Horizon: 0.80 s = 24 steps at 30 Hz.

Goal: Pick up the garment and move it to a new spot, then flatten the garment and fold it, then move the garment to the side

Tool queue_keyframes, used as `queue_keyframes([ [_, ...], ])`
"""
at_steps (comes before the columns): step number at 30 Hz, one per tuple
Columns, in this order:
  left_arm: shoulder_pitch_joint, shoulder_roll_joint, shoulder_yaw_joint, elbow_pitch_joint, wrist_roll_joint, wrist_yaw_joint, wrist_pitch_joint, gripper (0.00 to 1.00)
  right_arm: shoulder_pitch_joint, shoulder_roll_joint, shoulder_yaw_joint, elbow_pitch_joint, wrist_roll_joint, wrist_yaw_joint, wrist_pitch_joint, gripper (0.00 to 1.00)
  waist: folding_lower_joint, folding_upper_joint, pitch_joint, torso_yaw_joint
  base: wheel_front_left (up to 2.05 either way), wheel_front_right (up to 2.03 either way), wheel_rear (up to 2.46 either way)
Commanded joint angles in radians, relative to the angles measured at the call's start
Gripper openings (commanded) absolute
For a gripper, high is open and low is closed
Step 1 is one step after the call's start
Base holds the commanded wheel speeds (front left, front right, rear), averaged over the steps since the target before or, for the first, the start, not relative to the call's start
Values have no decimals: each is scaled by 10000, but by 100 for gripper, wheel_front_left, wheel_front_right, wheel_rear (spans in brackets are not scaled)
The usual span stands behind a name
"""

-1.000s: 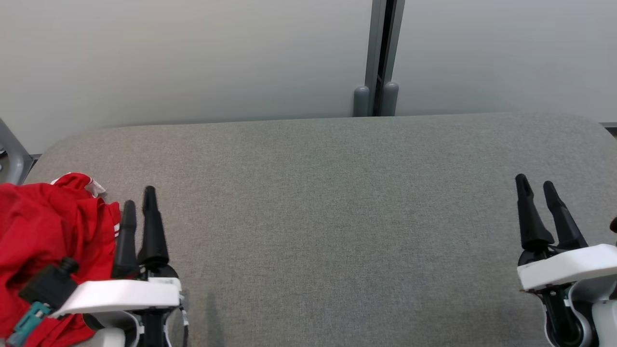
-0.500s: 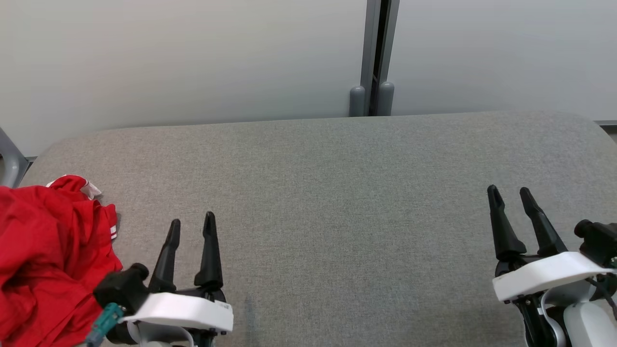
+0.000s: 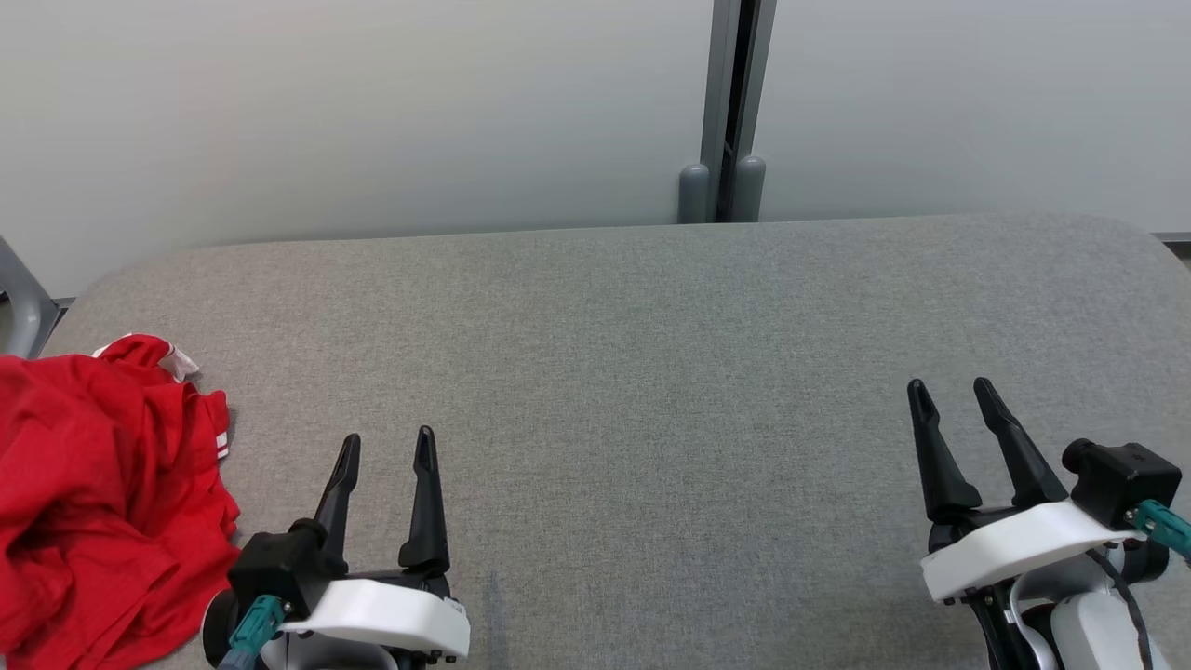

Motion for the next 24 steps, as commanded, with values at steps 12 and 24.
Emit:
queue_keyframes([
  [12,54,56,-42,-190,1036,249,-165,100,-202,44,268,204,-883,18,-488,100,0,-1,43,-16,0,0,0],
  [24,126,62,96,109,1352,128,-257,100,-267,135,447,416,-1339,19,-833,100,0,-1,46,-19,0,0,0],
])
